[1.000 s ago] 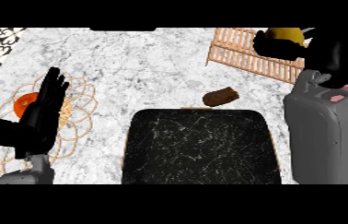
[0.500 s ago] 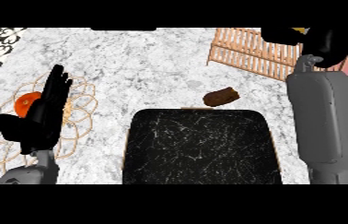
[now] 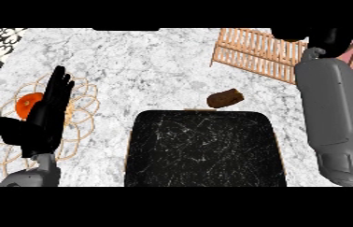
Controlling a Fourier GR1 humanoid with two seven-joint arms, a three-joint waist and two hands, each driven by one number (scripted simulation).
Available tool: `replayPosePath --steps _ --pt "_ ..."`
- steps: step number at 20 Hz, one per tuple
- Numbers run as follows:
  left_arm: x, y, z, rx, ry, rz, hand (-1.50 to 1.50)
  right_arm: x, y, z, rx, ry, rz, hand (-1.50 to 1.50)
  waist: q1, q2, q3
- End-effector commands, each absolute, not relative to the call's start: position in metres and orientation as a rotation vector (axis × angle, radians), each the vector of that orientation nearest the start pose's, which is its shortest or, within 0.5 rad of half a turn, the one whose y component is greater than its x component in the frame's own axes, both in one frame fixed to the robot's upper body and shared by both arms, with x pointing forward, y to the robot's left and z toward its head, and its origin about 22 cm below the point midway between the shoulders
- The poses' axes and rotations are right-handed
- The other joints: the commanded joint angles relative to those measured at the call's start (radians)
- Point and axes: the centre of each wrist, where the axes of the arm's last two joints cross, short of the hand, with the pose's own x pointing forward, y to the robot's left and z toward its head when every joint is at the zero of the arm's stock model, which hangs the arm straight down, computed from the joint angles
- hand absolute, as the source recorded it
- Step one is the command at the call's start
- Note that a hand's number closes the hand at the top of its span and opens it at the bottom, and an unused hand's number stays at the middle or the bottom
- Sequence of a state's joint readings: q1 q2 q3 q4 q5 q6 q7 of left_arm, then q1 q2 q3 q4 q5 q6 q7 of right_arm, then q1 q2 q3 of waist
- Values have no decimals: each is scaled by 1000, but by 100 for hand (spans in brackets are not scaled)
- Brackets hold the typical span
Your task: Pick the lemon from the tray and place it in the tiered shelf
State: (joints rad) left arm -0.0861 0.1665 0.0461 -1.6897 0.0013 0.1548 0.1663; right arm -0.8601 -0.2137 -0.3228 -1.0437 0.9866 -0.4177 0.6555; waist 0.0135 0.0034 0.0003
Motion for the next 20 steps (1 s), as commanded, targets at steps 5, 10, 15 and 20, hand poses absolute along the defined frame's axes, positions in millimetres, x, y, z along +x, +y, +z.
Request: replayPosePath --steps 5,10,15,20 --pt "255 274 74 230 -1601 24 0 437 -258 163 -1094 -1304 -96 -150 1 -2 0" --pt "271 273 62 246 -1611 55 0 437 -266 180 -1073 -1418 -120 -150 -6 -1 0" --pt "272 274 46 241 -1600 26 0 425 -259 194 -1024 -1544 -267 -150 -15 -3 -1" --pt "252 282 37 260 -1591 62 0 394 -304 213 -1109 -1479 -402 -150 -27 -10 -1"
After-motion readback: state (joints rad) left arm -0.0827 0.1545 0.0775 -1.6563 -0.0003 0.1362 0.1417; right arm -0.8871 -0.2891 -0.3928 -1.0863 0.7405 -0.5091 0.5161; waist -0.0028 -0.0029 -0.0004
